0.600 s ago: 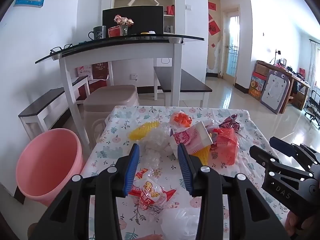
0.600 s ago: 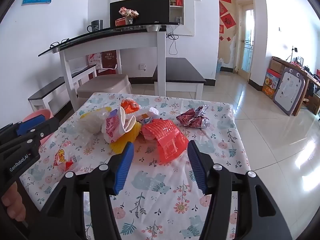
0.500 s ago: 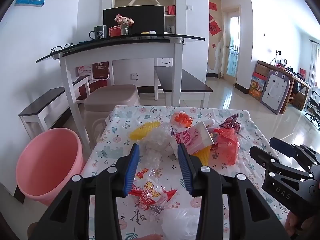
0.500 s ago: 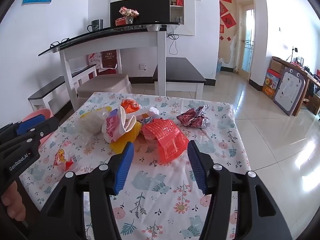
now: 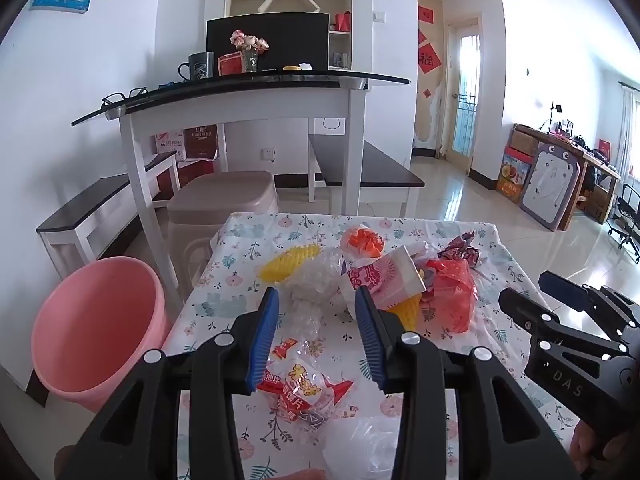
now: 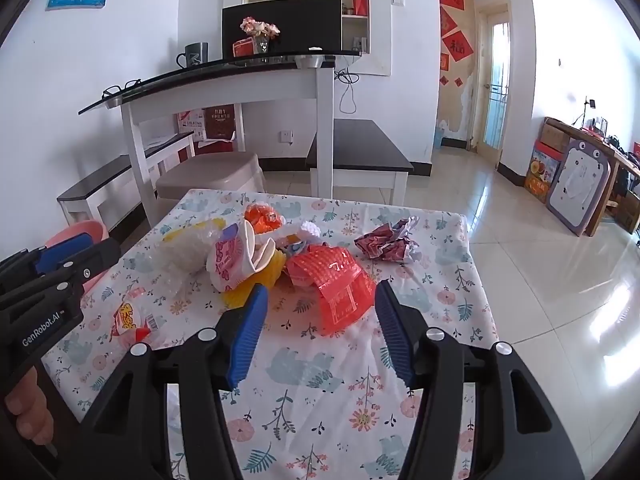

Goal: Collect trash

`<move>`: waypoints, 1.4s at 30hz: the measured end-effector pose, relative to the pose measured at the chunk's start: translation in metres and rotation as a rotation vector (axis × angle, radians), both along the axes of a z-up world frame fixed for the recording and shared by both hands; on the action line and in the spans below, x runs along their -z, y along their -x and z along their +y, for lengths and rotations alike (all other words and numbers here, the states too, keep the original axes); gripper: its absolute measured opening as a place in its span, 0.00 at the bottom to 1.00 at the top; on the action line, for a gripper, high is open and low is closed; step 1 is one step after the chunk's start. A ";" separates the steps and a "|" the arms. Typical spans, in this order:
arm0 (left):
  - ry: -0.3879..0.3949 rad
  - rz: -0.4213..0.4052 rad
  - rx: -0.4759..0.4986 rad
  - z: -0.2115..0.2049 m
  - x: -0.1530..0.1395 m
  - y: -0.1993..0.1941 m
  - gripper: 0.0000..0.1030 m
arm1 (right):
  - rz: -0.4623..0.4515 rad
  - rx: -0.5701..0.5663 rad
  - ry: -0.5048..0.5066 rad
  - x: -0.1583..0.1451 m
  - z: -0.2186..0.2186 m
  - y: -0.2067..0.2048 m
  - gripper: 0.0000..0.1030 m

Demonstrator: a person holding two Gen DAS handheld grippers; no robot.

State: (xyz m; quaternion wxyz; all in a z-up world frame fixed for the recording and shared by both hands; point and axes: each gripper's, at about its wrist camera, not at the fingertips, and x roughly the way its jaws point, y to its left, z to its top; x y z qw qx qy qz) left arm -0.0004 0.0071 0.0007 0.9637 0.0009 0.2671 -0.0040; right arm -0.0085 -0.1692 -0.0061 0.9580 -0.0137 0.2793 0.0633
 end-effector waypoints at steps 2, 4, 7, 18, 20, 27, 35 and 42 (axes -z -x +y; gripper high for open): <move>0.000 0.000 0.002 0.002 0.001 0.000 0.38 | -0.008 0.000 -0.001 -0.001 0.000 0.001 0.55; 0.001 0.000 0.000 0.001 -0.001 0.000 0.38 | -0.028 0.000 -0.006 -0.003 -0.002 0.004 0.55; 0.003 -0.001 -0.002 0.004 -0.001 -0.001 0.38 | -0.064 0.003 -0.017 -0.007 -0.003 0.008 0.55; 0.010 0.003 -0.011 -0.002 0.001 0.001 0.38 | -0.105 0.014 -0.035 -0.011 -0.006 0.012 0.55; 0.010 0.005 -0.014 -0.002 0.002 0.000 0.38 | -0.099 0.015 -0.036 -0.010 -0.006 0.011 0.55; 0.019 0.012 -0.022 0.003 0.005 -0.003 0.38 | -0.093 0.016 -0.034 -0.008 -0.005 0.010 0.55; 0.024 0.017 -0.027 0.005 0.007 -0.005 0.38 | -0.084 0.018 -0.035 -0.004 -0.005 0.007 0.55; 0.024 0.015 -0.026 0.005 0.006 -0.004 0.38 | -0.070 0.016 -0.037 -0.002 -0.005 0.003 0.55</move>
